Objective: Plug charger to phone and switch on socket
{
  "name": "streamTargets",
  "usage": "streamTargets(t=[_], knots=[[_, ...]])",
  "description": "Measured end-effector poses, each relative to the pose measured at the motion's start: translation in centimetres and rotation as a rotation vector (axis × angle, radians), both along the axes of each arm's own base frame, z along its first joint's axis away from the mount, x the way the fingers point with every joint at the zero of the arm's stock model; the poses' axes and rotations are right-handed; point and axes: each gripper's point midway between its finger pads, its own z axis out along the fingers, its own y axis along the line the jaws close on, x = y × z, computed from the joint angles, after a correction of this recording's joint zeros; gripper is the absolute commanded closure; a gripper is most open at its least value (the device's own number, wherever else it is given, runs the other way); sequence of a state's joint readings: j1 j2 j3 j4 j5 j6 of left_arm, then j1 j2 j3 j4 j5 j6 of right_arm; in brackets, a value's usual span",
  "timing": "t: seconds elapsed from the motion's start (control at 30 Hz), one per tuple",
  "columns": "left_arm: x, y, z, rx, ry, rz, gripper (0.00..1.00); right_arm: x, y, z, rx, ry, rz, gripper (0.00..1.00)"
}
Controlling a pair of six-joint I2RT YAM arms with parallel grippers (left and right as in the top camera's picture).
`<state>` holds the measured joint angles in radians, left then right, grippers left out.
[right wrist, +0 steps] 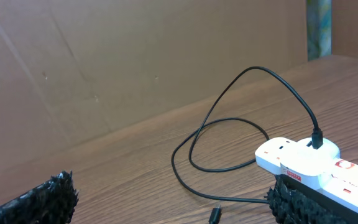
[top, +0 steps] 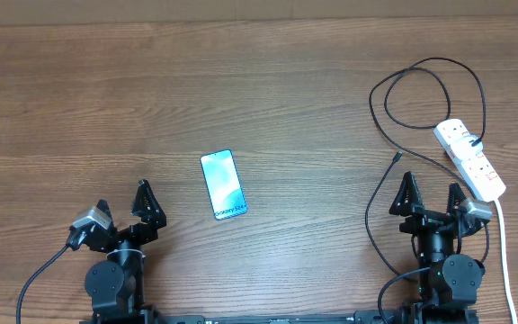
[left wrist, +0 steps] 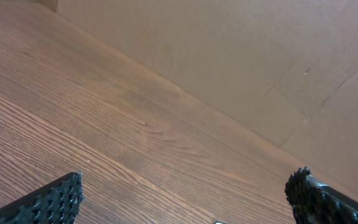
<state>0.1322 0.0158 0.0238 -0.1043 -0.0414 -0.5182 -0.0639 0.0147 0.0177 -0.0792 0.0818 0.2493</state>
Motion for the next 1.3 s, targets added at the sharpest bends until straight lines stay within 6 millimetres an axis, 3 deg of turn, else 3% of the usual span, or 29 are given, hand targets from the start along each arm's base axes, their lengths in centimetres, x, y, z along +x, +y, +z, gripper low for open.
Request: streamTargets(t=[1.3], knots=[[-0.06, 0.34, 0.02, 0.003, 0.000, 0.020, 0.00, 0.00, 0.01, 0.00, 0.000, 0.000, 0.000, 0.00]])
